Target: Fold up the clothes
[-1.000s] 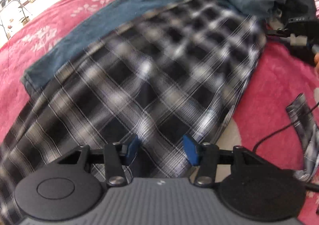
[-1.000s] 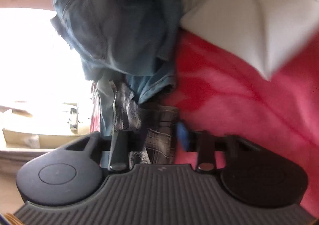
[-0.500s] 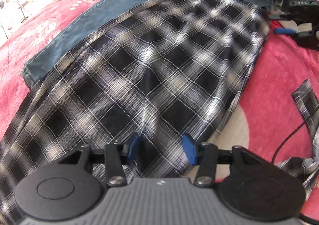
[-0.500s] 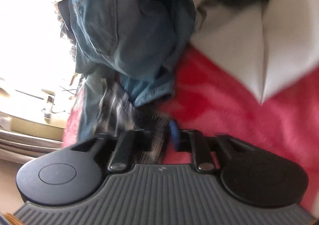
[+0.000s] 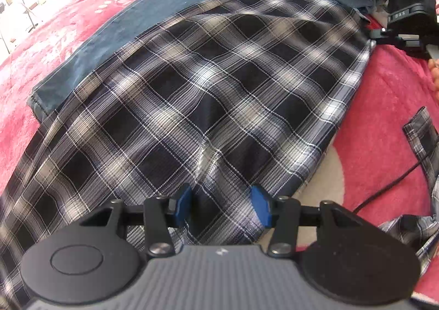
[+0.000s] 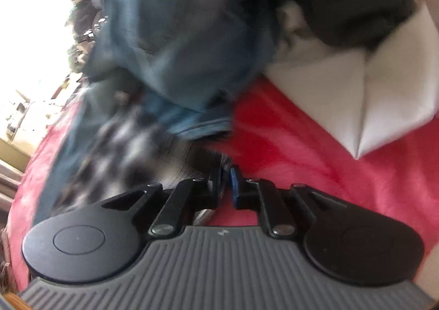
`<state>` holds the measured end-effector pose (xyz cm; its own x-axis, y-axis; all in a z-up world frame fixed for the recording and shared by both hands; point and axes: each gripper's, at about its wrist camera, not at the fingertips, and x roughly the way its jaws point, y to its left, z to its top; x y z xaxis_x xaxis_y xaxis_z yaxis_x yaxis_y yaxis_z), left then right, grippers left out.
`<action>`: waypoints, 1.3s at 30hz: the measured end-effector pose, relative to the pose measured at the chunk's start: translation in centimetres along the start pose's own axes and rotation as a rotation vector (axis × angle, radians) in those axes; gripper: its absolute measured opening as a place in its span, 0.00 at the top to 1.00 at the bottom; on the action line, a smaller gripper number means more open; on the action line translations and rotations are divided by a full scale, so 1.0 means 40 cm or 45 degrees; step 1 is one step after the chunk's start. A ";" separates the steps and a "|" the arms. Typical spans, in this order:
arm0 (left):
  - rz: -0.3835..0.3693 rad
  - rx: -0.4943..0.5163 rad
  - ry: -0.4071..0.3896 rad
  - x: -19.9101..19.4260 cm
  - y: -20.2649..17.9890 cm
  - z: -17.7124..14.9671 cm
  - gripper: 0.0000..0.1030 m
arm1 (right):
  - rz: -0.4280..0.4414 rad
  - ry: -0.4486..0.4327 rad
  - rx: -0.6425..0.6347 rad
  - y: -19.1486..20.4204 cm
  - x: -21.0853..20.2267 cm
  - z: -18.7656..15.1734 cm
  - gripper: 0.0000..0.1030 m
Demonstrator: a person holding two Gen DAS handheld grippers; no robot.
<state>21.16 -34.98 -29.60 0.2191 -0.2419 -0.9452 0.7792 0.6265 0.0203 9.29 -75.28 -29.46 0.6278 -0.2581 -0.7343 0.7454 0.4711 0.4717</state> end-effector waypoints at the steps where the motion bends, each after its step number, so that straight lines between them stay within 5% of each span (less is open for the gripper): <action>1: 0.000 0.002 -0.002 0.000 -0.001 -0.002 0.51 | 0.023 -0.037 0.055 -0.025 0.003 0.006 0.92; 4: 0.001 -0.008 -0.008 -0.005 -0.004 -0.011 0.51 | -0.058 -0.148 0.093 -0.060 -0.037 0.030 0.89; 7: 0.000 -0.038 -0.007 -0.015 -0.003 -0.023 0.51 | 0.111 -0.109 -0.045 -0.032 -0.073 0.037 0.89; 11: 0.006 -0.079 0.040 -0.029 0.005 -0.064 0.50 | 0.361 0.080 -0.512 0.090 -0.051 -0.014 0.89; 13: 0.013 -0.139 0.085 -0.053 0.024 -0.098 0.50 | 0.279 0.115 -0.613 0.112 -0.008 -0.026 0.89; 15: 0.018 -0.218 0.129 -0.088 0.053 -0.134 0.50 | 0.137 0.111 -0.498 0.077 0.029 0.000 0.90; 17: 0.046 -0.330 0.150 -0.152 0.103 -0.186 0.49 | 0.160 0.066 -0.384 0.048 -0.024 0.032 0.87; 21: 0.219 -0.635 0.195 -0.328 0.257 -0.312 0.48 | 0.229 0.004 -0.221 0.003 -0.145 0.088 0.86; 27: 0.730 -1.088 0.082 -0.740 0.508 -0.553 0.48 | 0.290 0.145 -0.343 0.033 -0.296 0.110 0.85; 34: 1.271 -1.240 -0.119 -1.160 0.696 -0.793 0.42 | 0.336 0.407 -0.620 0.236 -0.324 0.019 0.85; 39: 1.347 -1.312 -0.221 -1.287 0.760 -1.031 0.41 | 0.424 0.525 -0.724 0.404 -0.335 -0.133 0.85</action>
<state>9.36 27.08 6.26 0.5275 0.6127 -0.5885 -0.5146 0.7816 0.3524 11.71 -59.75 -14.60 0.5813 0.2551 -0.7726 0.2325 0.8579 0.4582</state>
